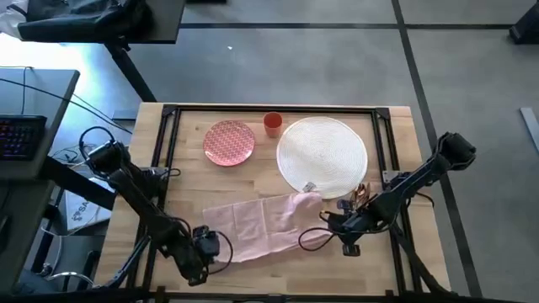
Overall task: Set table place
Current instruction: Fold the pink napkin
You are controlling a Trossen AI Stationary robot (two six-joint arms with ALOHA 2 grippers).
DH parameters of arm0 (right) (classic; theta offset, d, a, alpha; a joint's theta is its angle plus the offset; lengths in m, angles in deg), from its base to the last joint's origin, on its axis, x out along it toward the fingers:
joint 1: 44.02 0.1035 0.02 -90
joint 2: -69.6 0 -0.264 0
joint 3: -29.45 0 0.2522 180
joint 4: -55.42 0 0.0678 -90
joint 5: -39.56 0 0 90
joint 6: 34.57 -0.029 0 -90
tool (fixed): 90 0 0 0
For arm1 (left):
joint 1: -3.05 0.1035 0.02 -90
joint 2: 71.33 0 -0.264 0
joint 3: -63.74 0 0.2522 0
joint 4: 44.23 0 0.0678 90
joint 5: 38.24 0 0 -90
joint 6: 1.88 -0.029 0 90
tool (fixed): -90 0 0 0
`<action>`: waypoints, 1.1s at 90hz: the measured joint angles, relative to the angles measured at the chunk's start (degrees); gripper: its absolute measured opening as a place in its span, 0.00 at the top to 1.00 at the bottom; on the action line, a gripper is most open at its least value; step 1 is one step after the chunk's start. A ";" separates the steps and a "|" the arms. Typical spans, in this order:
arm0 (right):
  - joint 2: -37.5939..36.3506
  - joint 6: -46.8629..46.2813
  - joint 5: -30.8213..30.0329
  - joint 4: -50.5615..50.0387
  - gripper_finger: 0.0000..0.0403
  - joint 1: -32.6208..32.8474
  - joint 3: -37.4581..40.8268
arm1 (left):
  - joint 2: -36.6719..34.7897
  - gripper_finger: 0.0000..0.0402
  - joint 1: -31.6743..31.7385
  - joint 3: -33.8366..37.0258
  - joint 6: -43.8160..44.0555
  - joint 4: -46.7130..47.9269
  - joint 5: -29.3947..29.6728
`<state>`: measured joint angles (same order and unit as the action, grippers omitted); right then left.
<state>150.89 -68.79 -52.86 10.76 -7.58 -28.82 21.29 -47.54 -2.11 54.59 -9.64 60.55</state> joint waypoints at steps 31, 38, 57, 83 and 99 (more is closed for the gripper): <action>4.18 4.68 4.86 0.53 0.97 0.64 0.00 | 0.85 0.74 -0.15 0.00 -0.63 -2.56 -4.25; 5.35 4.72 6.04 1.40 0.91 1.15 0.04 | 0.85 0.71 -0.12 0.00 0.75 -2.52 -6.94; 4.38 5.99 8.08 0.59 0.67 1.42 -2.12 | -0.41 0.70 0.01 -0.13 7.61 -1.33 -11.34; 4.95 -17.16 4.54 7.82 0.62 -0.44 -1.65 | -2.27 0.77 5.92 0.34 12.42 3.02 -6.08; 8.85 -21.32 3.57 13.26 0.66 -0.47 -1.06 | -1.34 0.83 10.58 4.00 4.53 3.38 -11.00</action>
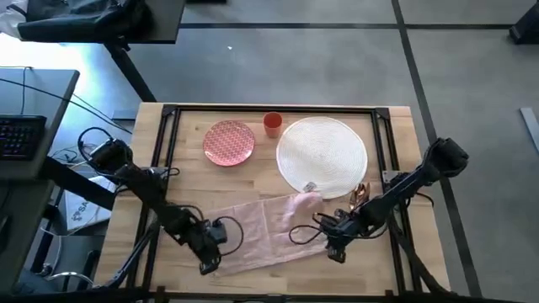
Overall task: Set table place
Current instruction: Fold the pink napkin
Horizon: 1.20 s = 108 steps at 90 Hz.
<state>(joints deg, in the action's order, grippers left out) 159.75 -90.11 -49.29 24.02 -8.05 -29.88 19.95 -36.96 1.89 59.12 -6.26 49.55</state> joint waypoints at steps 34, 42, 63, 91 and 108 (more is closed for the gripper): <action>5.17 2.86 5.29 7.80 0.68 -0.60 -0.54 | -1.27 0.87 5.13 5.12 0.63 7.59 -2.83; 4.41 5.13 6.13 9.20 0.68 -0.73 -0.55 | -2.98 0.87 5.00 4.08 0.86 10.26 -1.05; -0.41 -0.09 1.82 6.73 0.68 -0.84 -0.64 | -9.02 0.87 1.93 1.18 1.47 11.53 2.54; -2.89 -25.73 -5.66 -8.66 0.68 -4.24 0.13 | -6.90 0.87 -0.32 7.50 5.17 -16.52 2.53; 1.60 -21.55 -1.50 -0.07 0.68 -4.97 0.76 | -2.93 0.88 -0.68 11.26 12.08 -14.25 -3.03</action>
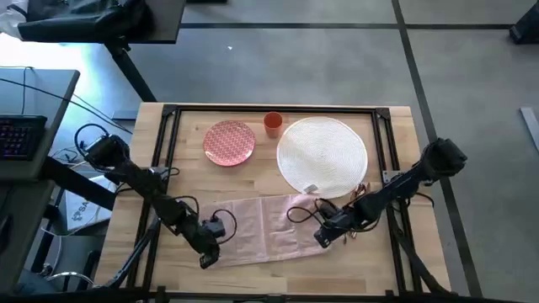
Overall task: Set table place
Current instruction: Fold the pink napkin
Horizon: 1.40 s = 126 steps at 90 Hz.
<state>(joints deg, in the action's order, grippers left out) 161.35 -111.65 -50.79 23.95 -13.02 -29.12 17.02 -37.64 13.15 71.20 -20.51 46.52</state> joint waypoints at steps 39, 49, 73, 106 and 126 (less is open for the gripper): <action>-1.01 9.42 10.49 4.61 0.68 3.88 -2.63 | -9.77 0.99 -0.22 -5.73 6.18 28.51 6.47; -2.93 9.28 4.11 3.47 0.68 3.23 -3.32 | -11.35 1.00 -0.24 -5.80 6.34 26.25 7.46; -1.35 2.57 -9.09 2.84 0.68 -6.25 -3.06 | -8.46 1.00 1.03 -0.23 6.37 14.78 7.01; 6.18 12.98 1.97 2.25 0.68 -10.38 -3.23 | -6.60 1.00 1.10 2.89 10.87 13.83 3.36; -0.94 11.27 -0.05 1.74 0.68 -9.44 -3.22 | -8.28 1.00 1.09 0.90 11.31 16.67 4.04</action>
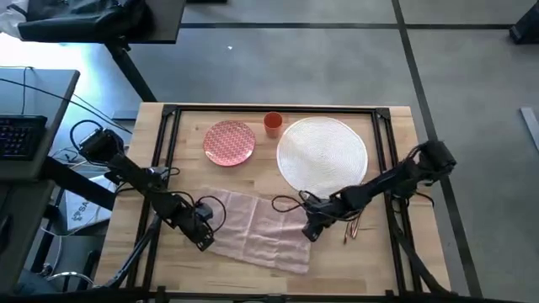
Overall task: Set table place
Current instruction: Fold the pink napkin
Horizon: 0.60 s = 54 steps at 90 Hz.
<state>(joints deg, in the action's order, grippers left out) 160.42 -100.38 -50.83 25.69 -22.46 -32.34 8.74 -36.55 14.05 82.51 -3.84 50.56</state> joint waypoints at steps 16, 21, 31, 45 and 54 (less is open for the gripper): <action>-4.31 -3.03 -3.02 -2.64 0.68 -0.86 -0.04 | -1.63 1.00 0.67 -5.49 -1.47 6.35 3.16; -4.45 -4.51 -2.27 -4.37 0.68 -0.92 -0.03 | -1.96 1.00 1.56 -6.88 -2.80 6.52 3.37; -4.34 -8.85 -1.99 -7.69 0.68 0.60 0.18 | -1.98 1.00 4.35 -9.39 -8.32 6.67 3.56; -4.21 -12.96 -4.01 -13.58 0.66 0.95 0.22 | -1.98 1.00 9.49 -12.50 -15.01 6.60 6.06; -4.20 -11.46 -4.04 -15.42 0.62 -0.69 0.22 | -1.98 1.00 13.23 -13.95 -19.02 6.23 6.52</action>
<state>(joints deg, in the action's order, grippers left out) 156.21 -111.84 -54.87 10.27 -23.15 -32.12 6.75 -23.32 0.10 63.49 2.38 57.08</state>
